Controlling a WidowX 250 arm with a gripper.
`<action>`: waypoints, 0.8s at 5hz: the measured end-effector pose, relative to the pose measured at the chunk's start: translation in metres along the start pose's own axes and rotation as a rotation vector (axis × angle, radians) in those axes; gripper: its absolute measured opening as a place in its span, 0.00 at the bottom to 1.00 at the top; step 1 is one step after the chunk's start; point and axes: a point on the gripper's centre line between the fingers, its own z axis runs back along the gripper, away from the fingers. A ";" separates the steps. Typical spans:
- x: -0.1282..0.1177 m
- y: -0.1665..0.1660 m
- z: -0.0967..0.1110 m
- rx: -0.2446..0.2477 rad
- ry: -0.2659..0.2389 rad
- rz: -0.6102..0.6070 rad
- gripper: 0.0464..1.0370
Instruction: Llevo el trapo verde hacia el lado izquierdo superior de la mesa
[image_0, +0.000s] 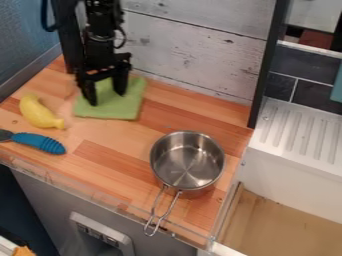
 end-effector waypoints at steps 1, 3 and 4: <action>0.023 0.007 -0.002 -0.009 0.043 0.080 0.96; 0.044 0.009 -0.002 0.002 0.048 0.133 0.96; 0.041 0.010 -0.004 -0.008 0.040 0.130 0.96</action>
